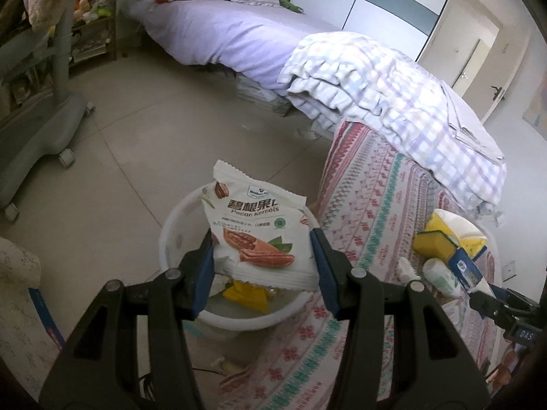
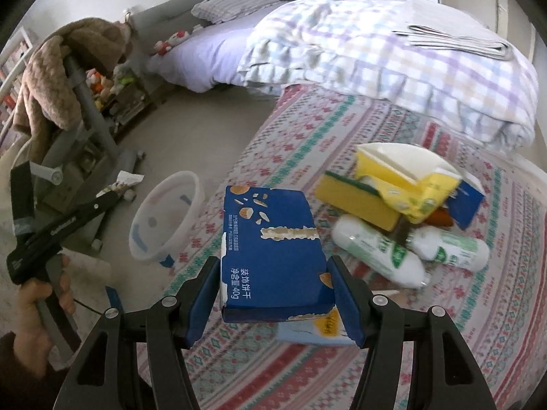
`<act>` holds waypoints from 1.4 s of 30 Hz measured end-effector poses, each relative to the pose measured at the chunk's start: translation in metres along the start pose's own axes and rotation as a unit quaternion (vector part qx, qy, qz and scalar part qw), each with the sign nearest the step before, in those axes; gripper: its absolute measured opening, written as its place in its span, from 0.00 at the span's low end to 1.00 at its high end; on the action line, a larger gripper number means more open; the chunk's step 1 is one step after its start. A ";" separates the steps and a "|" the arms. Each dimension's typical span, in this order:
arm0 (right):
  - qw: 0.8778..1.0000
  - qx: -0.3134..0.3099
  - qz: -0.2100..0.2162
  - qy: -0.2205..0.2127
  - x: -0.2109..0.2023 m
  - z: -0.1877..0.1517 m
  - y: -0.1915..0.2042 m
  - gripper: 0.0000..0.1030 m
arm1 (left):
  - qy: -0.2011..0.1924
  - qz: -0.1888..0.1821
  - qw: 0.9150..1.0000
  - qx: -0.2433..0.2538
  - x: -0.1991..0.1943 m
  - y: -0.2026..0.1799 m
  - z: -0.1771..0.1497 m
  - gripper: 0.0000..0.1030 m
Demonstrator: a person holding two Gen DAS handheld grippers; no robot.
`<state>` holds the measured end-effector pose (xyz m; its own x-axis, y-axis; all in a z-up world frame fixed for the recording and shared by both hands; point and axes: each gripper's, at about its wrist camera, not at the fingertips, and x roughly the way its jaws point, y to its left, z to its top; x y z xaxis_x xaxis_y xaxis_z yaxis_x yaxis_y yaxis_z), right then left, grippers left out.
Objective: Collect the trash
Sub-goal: 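Drop the nut snack bag into the wastebasket with the left tool while the right tool carries the blue box, then drop the blue cereal box into the wastebasket with the right tool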
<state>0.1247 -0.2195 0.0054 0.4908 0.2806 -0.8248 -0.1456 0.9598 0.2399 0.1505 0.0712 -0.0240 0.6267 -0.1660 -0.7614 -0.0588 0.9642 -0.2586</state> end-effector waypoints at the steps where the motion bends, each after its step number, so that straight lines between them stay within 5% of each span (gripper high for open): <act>1: 1.000 -0.002 0.001 0.001 0.003 0.000 0.003 0.63 | 0.005 0.002 1.000 0.002 0.002 0.001 0.000 0.55; 5: 1.000 -0.015 0.000 0.006 0.018 0.004 0.019 0.63 | 0.040 0.023 0.999 0.016 0.016 0.005 -0.002 0.76; 13: 1.000 -0.027 0.009 0.013 0.040 0.008 0.048 0.63 | 0.057 0.049 0.997 -0.001 0.002 0.035 -0.009 0.96; 19: 0.999 -0.026 0.040 0.023 0.056 0.013 0.072 0.63 | 0.047 0.087 0.995 -0.023 -0.021 0.064 -0.011 0.98; 25: 0.998 -0.028 0.053 0.020 0.071 0.027 0.094 0.63 | 0.031 0.140 0.990 0.005 -0.035 0.082 -0.016 0.98; 40: 0.996 -0.050 0.069 0.021 0.106 0.047 0.153 0.64 | 0.030 0.151 0.988 -0.024 -0.046 0.111 -0.016 0.98; 42: 0.995 -0.045 0.088 0.009 0.102 0.050 0.153 0.85 | 0.033 0.149 0.988 -0.025 -0.044 0.110 -0.016 0.98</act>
<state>0.1952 -0.0438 -0.0167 0.4362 0.4435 -0.7830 -0.3053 0.8914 0.3348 0.1034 0.1813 -0.0285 0.5237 0.1092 -0.8449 -0.2719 0.9613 -0.0444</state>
